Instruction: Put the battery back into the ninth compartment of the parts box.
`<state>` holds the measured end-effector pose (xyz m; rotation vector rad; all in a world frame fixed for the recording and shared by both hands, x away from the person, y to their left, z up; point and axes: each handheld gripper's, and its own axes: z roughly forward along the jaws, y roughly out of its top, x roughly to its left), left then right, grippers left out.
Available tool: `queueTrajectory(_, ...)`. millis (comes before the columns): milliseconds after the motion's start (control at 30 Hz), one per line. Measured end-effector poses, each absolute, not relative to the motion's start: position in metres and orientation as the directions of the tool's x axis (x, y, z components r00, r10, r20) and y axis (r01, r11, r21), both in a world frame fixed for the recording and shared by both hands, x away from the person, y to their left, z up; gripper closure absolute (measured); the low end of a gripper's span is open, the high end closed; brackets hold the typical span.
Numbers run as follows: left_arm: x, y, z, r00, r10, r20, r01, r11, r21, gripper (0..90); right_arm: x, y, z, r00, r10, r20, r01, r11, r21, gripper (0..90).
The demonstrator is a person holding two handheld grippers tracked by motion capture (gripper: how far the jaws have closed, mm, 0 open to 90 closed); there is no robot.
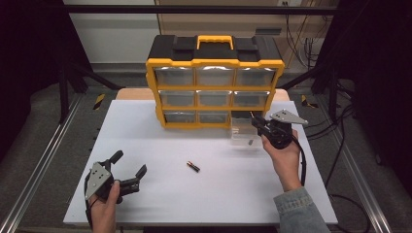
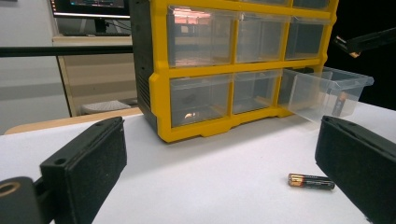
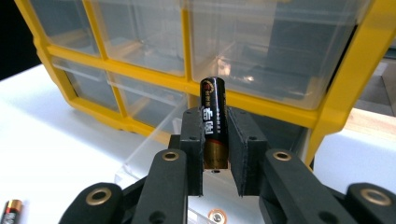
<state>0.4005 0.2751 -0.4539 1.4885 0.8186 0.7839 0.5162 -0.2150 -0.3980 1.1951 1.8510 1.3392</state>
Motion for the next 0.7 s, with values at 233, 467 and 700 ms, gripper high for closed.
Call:
queueTrajectory(233,0.4004,0.2749,-0.4538,0.525,0.851,0.014,0.051,-0.048,0.998,2.0,0.5181,-0.2171,-0.4041,-0.444,0.894,0.063,0.358,0.112,0.927,76.6)
queueTrajectory(467,0.4002,0.2752,-0.4535,0.524,0.852,0.014,0.05,-0.048,0.998,2.0,0.5195,-0.2188,-0.4054,-0.446,0.892,0.066,0.363,0.113,0.925,75.7)
queueTrajectory(700,0.3996,0.276,-0.4527,0.524,0.852,0.015,0.045,-0.045,0.998,2.0,0.5219,-0.2208,-0.405,-0.42,0.902,0.096,0.37,0.074,0.926,44.9)
